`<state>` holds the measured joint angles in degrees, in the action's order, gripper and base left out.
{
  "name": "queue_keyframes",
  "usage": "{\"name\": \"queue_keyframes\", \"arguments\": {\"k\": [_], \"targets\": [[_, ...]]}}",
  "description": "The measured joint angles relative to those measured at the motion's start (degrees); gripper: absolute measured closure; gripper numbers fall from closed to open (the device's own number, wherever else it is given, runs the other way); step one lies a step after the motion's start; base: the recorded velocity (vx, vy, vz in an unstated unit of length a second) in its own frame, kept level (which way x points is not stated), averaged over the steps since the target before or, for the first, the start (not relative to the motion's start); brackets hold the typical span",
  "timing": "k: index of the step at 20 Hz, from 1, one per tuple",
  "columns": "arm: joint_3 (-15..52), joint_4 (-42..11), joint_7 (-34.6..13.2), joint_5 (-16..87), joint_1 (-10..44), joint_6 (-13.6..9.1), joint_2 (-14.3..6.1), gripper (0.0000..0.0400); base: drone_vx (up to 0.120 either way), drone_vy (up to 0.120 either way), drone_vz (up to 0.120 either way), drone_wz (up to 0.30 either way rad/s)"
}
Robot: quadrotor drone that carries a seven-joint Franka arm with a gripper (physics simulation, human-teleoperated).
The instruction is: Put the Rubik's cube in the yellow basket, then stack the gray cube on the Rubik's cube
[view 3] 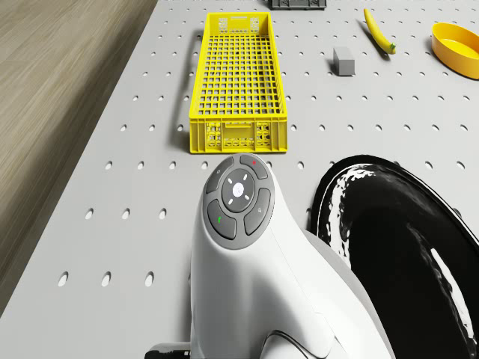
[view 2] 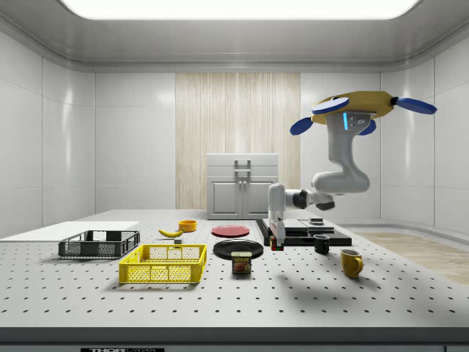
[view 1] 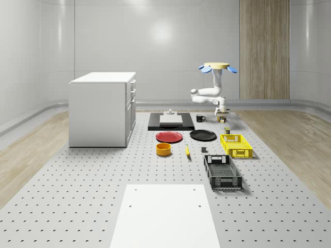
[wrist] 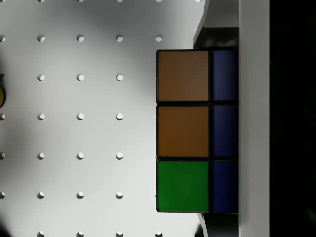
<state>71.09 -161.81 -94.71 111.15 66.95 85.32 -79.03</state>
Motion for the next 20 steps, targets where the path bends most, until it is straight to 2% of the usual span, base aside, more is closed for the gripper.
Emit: {"name": "queue_keyframes", "arguments": {"k": [3,6,20], "targets": [[0.08,0.02,-0.1,-0.17,0.12,0.3,-0.33,0.0075,0.12,0.013,0.0,0.0],[0.15,0.04,-0.2,-0.33,0.24,0.59,-0.65,0.0075,0.12,0.093,0.0,0.0],[0.4,0.13,-0.61,-0.97,0.74,1.85,-2.01,0.0075,0.12,0.0,0.0,0.0]]}}
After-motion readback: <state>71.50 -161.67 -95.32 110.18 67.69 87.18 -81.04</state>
